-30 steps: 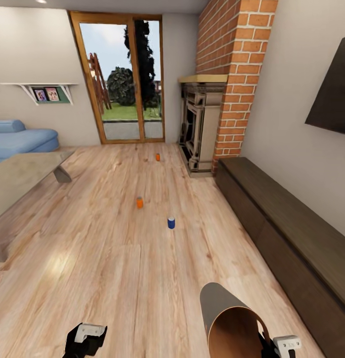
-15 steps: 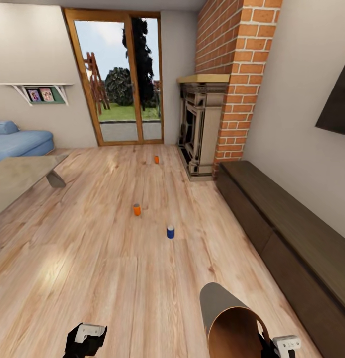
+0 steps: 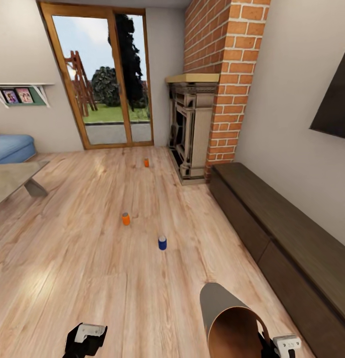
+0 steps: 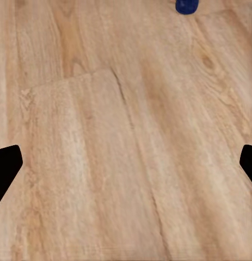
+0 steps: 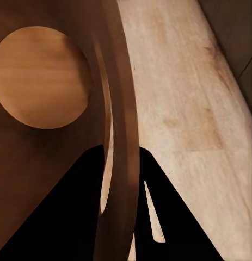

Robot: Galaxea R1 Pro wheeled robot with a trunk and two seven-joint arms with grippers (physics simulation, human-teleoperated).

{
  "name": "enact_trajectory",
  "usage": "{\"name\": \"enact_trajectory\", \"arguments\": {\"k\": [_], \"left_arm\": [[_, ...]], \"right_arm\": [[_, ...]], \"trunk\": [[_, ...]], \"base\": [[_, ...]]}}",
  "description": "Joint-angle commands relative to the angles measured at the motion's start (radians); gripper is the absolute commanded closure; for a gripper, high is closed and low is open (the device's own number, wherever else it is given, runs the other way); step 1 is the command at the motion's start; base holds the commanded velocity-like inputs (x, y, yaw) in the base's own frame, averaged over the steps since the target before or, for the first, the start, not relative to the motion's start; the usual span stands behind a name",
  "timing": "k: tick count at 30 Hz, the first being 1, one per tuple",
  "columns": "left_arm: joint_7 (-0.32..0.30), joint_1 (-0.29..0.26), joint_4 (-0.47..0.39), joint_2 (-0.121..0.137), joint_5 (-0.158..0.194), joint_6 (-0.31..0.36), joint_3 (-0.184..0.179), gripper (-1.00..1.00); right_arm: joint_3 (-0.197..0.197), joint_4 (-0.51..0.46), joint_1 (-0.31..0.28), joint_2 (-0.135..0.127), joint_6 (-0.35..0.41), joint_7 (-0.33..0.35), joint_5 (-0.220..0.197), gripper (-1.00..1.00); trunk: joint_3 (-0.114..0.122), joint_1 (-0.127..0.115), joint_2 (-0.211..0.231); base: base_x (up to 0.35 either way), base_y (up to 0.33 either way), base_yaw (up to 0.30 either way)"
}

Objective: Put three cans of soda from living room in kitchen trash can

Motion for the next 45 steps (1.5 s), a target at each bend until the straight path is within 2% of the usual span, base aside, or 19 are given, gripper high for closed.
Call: {"name": "enact_trajectory", "arguments": {"k": [1, 11, 30, 45], "left_arm": [[0.0, 0.0, 0.0, 0.0, 0.0, 0.0, 0.0, -1.0], [0.0, 0.0, 0.0, 0.0, 0.0, 0.0, 0.0, -1.0], [0.0, 0.0, 0.0, 0.0, 0.0, 0.0, 0.0, -1.0], [0.0, 0.0, 0.0, 0.0, 0.0, 0.0, 0.0, -1.0]], "right_arm": [[-0.006, -0.002, 0.0, 0.0, 0.0, 0.004, -0.002, 1.0], [-0.006, -0.002, 0.0, 0.0, 0.0, 0.005, 0.0, 1.0], [-0.005, -0.002, 0.0, 0.0, 0.0, 0.005, 0.0, 1.0], [-0.004, -0.002, 0.0, 0.0, 0.0, 0.005, 0.0, 1.0]], "trunk": [[0.0, 0.0, 0.0], [0.0, 0.0, 0.0], [0.001, 0.0, 0.0], [0.013, 0.0, 0.0]], "base": [[0.324, 0.0, -0.165], [0.324, 0.0, -0.123], [0.324, 0.0, -0.016], [0.324, 0.0, -0.191]]}}
